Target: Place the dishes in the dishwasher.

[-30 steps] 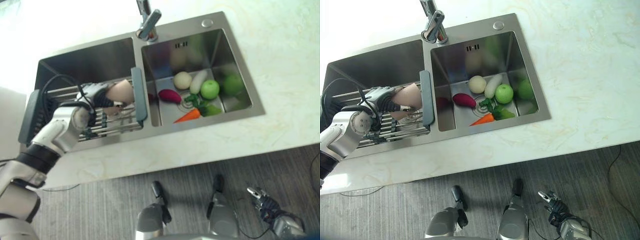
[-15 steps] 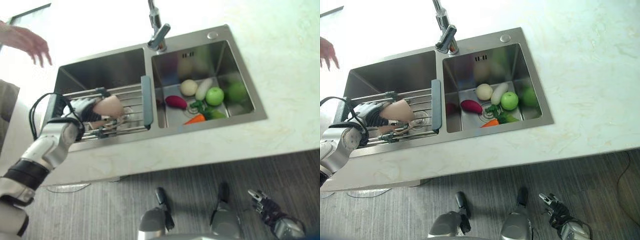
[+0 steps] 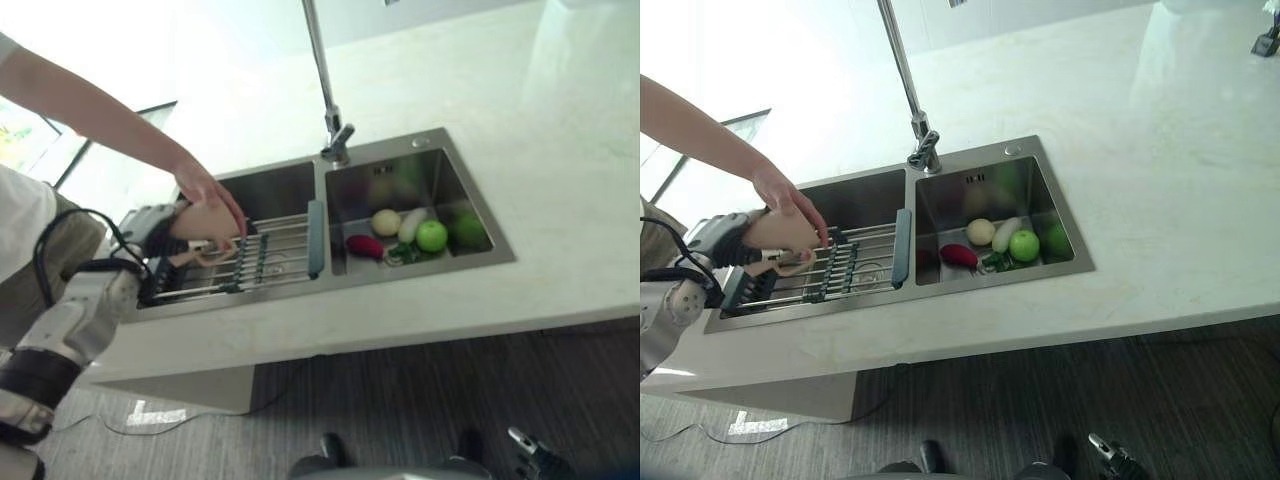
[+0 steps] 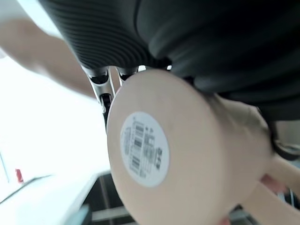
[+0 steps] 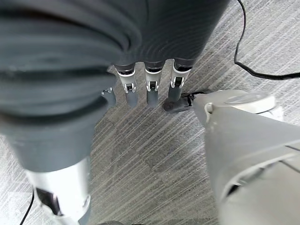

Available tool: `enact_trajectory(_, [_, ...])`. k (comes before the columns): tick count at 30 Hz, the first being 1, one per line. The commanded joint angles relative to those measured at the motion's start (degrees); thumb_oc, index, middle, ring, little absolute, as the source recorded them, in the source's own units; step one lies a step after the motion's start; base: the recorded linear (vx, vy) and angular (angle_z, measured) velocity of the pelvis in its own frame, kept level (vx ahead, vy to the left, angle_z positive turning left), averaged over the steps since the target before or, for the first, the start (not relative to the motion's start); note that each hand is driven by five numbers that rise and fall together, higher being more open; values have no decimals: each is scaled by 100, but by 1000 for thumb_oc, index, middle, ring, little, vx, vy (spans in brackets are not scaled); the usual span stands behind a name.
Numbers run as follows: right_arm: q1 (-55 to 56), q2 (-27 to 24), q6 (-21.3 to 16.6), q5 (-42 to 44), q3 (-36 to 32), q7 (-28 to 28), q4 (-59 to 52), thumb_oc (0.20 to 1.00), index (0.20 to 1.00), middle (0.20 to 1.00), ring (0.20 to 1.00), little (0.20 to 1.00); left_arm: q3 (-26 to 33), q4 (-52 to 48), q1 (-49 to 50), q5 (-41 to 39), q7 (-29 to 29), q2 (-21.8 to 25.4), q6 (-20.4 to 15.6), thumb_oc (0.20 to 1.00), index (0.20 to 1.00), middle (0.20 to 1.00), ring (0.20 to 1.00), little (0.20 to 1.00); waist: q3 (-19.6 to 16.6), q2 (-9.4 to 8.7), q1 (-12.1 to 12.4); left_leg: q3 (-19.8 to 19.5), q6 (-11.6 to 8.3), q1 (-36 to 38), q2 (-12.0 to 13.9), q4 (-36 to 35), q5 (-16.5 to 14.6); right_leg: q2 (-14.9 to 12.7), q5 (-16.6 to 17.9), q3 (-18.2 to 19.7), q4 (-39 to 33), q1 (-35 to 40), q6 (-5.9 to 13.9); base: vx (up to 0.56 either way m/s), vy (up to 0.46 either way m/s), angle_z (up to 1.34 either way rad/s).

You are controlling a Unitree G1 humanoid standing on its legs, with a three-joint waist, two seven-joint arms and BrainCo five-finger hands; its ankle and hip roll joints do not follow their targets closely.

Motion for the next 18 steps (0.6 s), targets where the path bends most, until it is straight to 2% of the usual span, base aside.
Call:
enact_trajectory(1, [-81, 198, -67, -134, -238, 30, 47, 1000, 1000, 1000, 1000, 1000, 972, -12, -285, 176, 943, 555, -150, 200, 200, 200, 200, 200, -56, -126, 89, -256, -50, 137, -10, 78, -461, -363, -696, -289, 725, 110, 364, 40, -11, 2])
enact_trajectory(5, [-70, 240, -100, -150, -278, 50, 121, 1000, 1000, 1000, 1000, 1000, 1324, -166, -150, 146, 1257, 496, -266, 200, 200, 200, 200, 200, -157, -171, 128, -330, -56, 196, -1, 74, -497, -324, -733, -279, 693, 200, 346, 14, -14, 5])
enact_trajectory(6, [-74, 269, -125, -149, -335, 88, 200, 1000, 1000, 1000, 1000, 1000, 1562, -275, -27, 141, 1354, 413, -289, 200, 200, 200, 200, 200, -203, -200, 163, -307, -21, 167, 13, 85, -418, -289, -672, -345, 681, 200, 273, -29, -33, 5])
enact_trajectory(9, [-87, 296, -101, -159, -393, 100, 250, 1000, 1000, 1000, 1000, 1000, 1750, -401, 79, 147, 1346, 273, -248, 200, 200, 200, 200, 200, -273, -243, 191, -362, -27, 197, 24, 88, -432, -254, -687, -331, 662, 244, 256, 2, -24, 7])
enact_trajectory(14, [-75, 366, -57, -191, -426, 70, 250, 1000, 1000, 1000, 1000, 1000, 1870, -468, 164, 140, 1272, 73, -241, 200, 200, 200, 200, 200, -359, -302, 207, -447, -23, 258, 42, 88, -457, -187, -721, -273, 648, 307, 220, 18, -10, 3])
enact_trajectory(18, [-85, 407, -26, -228, -435, 24, 302, 1000, 1000, 1000, 1000, 1000, 1699, -355, 42, 115, 1174, -73, -222, 200, 200, 200, 200, 200, -432, -354, 178, -478, -17, 304, 62, 83, -473, -129, -735, -197, 635, 332, 207, 16, -4, 1])
